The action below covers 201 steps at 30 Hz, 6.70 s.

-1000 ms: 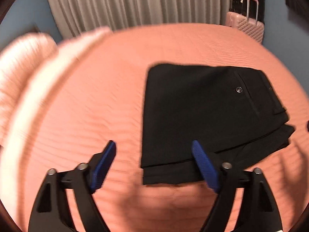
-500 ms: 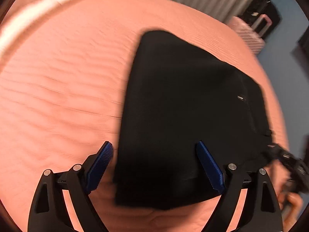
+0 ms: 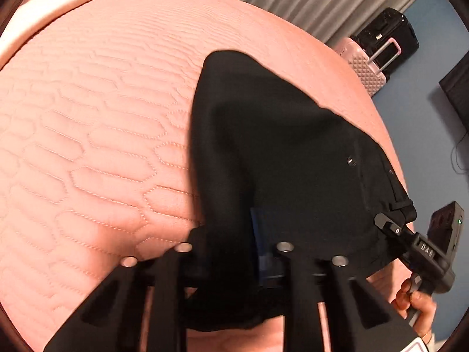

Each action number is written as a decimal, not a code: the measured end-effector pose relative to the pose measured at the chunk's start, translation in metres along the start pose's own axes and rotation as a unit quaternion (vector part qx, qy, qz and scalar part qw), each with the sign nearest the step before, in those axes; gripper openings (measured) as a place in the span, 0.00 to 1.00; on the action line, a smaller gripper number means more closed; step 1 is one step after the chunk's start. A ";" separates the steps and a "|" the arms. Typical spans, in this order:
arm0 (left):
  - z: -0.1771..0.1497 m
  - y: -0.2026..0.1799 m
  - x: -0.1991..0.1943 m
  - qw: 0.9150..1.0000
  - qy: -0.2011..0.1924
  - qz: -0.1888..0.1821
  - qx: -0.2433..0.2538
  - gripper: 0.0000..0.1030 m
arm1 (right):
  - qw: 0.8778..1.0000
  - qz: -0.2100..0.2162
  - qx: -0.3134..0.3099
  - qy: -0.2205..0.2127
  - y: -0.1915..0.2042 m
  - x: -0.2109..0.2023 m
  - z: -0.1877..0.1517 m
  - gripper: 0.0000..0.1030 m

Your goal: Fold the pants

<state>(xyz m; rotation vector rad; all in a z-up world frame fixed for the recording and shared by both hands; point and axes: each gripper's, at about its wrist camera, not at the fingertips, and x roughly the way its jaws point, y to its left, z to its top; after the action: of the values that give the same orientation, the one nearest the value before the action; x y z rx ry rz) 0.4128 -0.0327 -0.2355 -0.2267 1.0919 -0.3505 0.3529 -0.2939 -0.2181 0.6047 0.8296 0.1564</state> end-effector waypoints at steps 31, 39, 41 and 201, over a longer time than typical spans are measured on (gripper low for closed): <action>-0.277 -0.110 -0.132 0.951 0.006 0.244 0.190 0.79 | 0.976 -0.146 -0.153 0.051 0.036 -0.178 -0.248 0.36; -0.196 -0.098 -0.193 0.978 -0.073 0.166 0.099 0.77 | 0.989 -0.087 -0.121 -0.021 0.069 -0.211 -0.184 0.28; -0.165 -0.112 -0.171 0.976 -0.068 0.173 0.115 0.77 | 0.988 -0.064 -0.142 -0.014 0.094 -0.175 -0.158 0.27; -0.306 -0.122 -0.209 0.959 0.006 0.258 0.119 0.88 | 0.982 -0.140 -0.125 -0.008 0.013 -0.213 -0.237 0.96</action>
<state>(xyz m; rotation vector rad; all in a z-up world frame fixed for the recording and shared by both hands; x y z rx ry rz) 0.0320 -0.0668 -0.1576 0.2740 1.0667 -0.0119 0.0370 -0.2550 -0.1963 0.2493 0.8543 -0.0015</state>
